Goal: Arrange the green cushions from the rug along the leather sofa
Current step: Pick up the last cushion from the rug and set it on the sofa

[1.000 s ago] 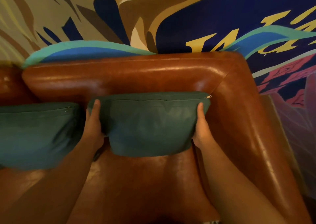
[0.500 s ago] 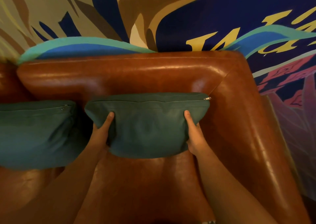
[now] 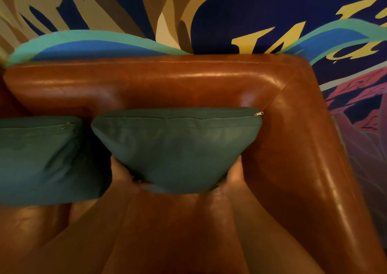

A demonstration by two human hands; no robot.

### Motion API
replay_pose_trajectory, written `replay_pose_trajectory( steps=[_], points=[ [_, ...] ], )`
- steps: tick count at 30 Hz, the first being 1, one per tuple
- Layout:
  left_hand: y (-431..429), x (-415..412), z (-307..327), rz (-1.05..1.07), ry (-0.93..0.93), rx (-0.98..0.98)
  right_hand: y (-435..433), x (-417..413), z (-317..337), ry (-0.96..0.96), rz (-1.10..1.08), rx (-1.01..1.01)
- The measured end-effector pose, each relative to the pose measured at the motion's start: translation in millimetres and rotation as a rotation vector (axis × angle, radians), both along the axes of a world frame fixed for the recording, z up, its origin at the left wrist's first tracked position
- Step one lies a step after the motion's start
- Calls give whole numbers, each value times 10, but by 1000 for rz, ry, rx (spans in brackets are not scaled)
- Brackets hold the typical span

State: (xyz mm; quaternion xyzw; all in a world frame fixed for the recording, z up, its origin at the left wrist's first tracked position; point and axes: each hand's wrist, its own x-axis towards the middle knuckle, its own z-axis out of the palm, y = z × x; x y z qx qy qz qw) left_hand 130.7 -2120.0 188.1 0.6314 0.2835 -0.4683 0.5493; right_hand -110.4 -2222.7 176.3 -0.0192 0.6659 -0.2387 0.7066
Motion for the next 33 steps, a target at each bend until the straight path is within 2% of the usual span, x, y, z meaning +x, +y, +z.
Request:
replay_pose_trajectory(
  steps=[3, 4, 5, 6, 8, 10, 12, 13, 14, 16, 19, 21, 24, 26, 28, 30, 33],
  points=[
    [50, 25, -111, 41, -50, -41, -32, -54, -119, -27, -32, -11],
    [60, 36, -120, 30, -114, -28, -43, -63, -110, 3, -13, -8],
    [84, 36, -71, 20, -201, 30, -65, -65, -42, 115, 22, -69],
    [87, 6, -21, -20, -348, 115, -63, -75, 0, 280, 45, -170],
    [117, -102, 280, -174, -759, 242, -3, -55, 206, 610, 96, -468],
    [190, -221, 550, -395, -1209, 182, 188, -19, 496, 820, 145, -876],
    [165, -269, 732, -774, -1613, 96, 337, 99, 673, 975, 477, -1246],
    [117, -266, 779, -997, -1730, 100, 344, 179, 736, 1035, 699, -1306],
    [56, -256, 800, -1195, -1761, 129, 324, 265, 782, 1068, 898, -1294],
    [-28, -221, 788, -1492, -1688, 247, 255, 362, 746, 1106, 1164, -1216],
    [-111, -181, 728, -1693, -1602, 393, 150, 395, 596, 1149, 1340, -1155],
    [-142, -139, 726, -1653, -1605, 389, 76, 379, 618, 1111, 1352, -1150],
    [0, -133, 775, -1358, -1581, 395, 107, 180, 736, 1133, 1259, -1153],
    [141, -92, 751, -1232, -1488, 400, 190, -31, 723, 1188, 1177, -1041],
    [171, -36, 709, -1255, -1388, 389, 235, -143, 644, 1128, 1136, -928],
    [59, -4, 683, -1293, -1375, 406, 154, -104, 563, 1037, 1097, -969],
    [-140, 36, 709, -1332, -1373, 467, -51, 45, 513, 1004, 1088, -977]
  ],
)
